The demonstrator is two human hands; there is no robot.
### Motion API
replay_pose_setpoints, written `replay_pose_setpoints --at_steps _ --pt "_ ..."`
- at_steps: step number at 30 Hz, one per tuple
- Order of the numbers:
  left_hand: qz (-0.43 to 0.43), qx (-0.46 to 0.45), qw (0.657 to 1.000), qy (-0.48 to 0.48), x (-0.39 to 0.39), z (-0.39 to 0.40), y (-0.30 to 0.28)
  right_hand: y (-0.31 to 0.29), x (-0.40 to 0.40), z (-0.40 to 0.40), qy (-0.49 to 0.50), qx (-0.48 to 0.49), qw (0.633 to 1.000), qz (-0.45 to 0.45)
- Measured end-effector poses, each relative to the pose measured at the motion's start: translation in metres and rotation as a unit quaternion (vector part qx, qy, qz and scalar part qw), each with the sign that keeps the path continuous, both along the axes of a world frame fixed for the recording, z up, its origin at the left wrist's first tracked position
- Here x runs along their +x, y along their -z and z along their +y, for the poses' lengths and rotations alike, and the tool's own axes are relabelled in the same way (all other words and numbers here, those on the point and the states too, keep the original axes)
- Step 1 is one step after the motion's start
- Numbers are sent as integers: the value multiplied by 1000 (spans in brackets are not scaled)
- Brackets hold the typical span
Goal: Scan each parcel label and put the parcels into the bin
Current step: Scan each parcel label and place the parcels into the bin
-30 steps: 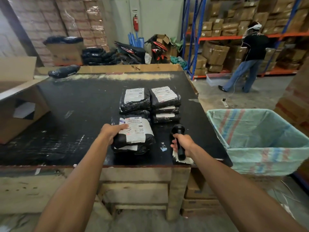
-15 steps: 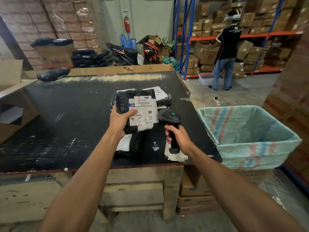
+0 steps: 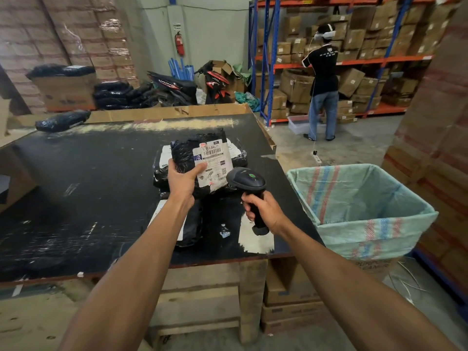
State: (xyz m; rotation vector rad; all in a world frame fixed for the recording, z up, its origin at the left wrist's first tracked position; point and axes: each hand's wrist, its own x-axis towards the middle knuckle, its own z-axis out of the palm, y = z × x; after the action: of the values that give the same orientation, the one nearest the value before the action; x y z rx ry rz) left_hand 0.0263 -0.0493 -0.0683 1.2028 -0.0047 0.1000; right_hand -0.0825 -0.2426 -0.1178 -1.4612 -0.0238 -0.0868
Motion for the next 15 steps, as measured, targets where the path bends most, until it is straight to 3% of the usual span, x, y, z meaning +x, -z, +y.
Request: replay_pose_setpoints --at_steps 6,11,15 --pt "7 -3 1000 -13 8 -3 0 9 11 -9 46 -35 998 21" --pt "49 -22 999 10 9 0 2 22 20 -19 107 -49 978 171" --pt "66 -23 997 36 5 1 7 35 24 -22 89 -15 973 212"
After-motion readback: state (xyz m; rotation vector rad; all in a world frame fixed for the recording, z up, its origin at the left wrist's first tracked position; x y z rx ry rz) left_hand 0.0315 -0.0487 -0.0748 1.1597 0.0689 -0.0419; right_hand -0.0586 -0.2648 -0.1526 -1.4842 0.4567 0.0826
